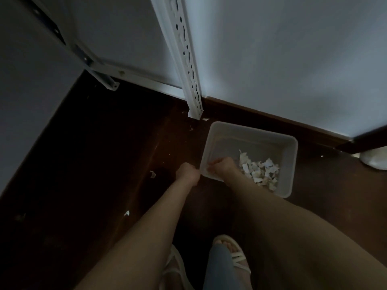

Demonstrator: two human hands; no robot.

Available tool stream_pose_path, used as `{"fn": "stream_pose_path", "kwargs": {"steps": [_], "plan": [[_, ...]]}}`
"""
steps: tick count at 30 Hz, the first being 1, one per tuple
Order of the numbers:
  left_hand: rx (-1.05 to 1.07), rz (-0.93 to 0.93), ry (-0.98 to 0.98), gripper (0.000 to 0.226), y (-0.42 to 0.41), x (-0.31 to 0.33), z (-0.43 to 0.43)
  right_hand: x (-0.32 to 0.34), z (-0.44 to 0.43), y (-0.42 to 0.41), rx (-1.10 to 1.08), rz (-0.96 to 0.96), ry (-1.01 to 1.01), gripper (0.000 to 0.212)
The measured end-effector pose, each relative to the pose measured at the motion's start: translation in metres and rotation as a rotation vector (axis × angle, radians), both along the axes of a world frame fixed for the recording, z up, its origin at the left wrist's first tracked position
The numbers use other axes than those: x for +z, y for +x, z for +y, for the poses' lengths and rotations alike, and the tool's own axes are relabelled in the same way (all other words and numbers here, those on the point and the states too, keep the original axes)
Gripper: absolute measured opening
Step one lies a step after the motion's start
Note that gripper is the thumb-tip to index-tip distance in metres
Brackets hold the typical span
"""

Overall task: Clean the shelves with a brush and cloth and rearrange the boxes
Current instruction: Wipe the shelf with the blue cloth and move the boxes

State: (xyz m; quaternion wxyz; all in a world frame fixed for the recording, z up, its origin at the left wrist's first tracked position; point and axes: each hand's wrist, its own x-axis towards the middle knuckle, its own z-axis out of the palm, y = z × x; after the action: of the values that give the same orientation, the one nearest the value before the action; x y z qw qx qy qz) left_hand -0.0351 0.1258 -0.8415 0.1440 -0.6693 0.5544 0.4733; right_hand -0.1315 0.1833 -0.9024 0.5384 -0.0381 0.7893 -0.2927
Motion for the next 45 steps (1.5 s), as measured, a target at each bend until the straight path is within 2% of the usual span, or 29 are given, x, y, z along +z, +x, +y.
{"fn": "stream_pose_path", "kwargs": {"steps": [3, 7, 10, 16, 20, 23, 26, 33, 40, 45], "plan": [[0.046, 0.059, 0.076, 0.029, -0.001, -0.008, 0.002, -0.009, -0.008, 0.009, 0.082, 0.044, 0.040, 0.028], [0.188, 0.119, 0.132, 0.027, -0.002, -0.014, 0.004, -0.012, -0.011, 0.009, 0.188, 0.079, 0.083, 0.034], [0.215, 0.164, 0.138, 0.026, 0.002, -0.017, 0.006, -0.012, -0.012, 0.008, 0.260, 0.089, 0.109, 0.036], [0.187, 0.183, 0.203, 0.026, 0.004, -0.011, 0.005, -0.009, -0.006, 0.006, 0.391, 0.126, 0.116, 0.035], [0.073, 0.165, 0.292, 0.039, 0.003, 0.006, 0.003, 0.000, -0.005, 0.007, 0.454, 0.134, 0.127, 0.033], [-0.001, 0.163, 0.235, 0.046, 0.000, 0.028, -0.002, 0.021, -0.004, 0.007, 0.412, 0.198, 0.129, 0.033], [-0.084, 0.151, 0.074, 0.045, -0.004, 0.060, -0.010, 0.056, -0.010, 0.005, 0.359, 0.281, 0.101, 0.031], [-0.203, 0.226, -0.238, 0.035, -0.013, 0.166, -0.021, 0.177, -0.039, 0.004, 0.349, 0.450, -0.107, 0.029], [-0.180, 0.296, -0.371, 0.036, 0.002, 0.274, -0.010, 0.294, -0.028, 0.011, 0.342, 0.685, -0.217, 0.025], [-0.171, 0.423, -0.417, 0.030, 0.017, 0.348, 0.003, 0.374, -0.015, 0.021, 0.289, 0.810, -0.296, 0.030]]}}
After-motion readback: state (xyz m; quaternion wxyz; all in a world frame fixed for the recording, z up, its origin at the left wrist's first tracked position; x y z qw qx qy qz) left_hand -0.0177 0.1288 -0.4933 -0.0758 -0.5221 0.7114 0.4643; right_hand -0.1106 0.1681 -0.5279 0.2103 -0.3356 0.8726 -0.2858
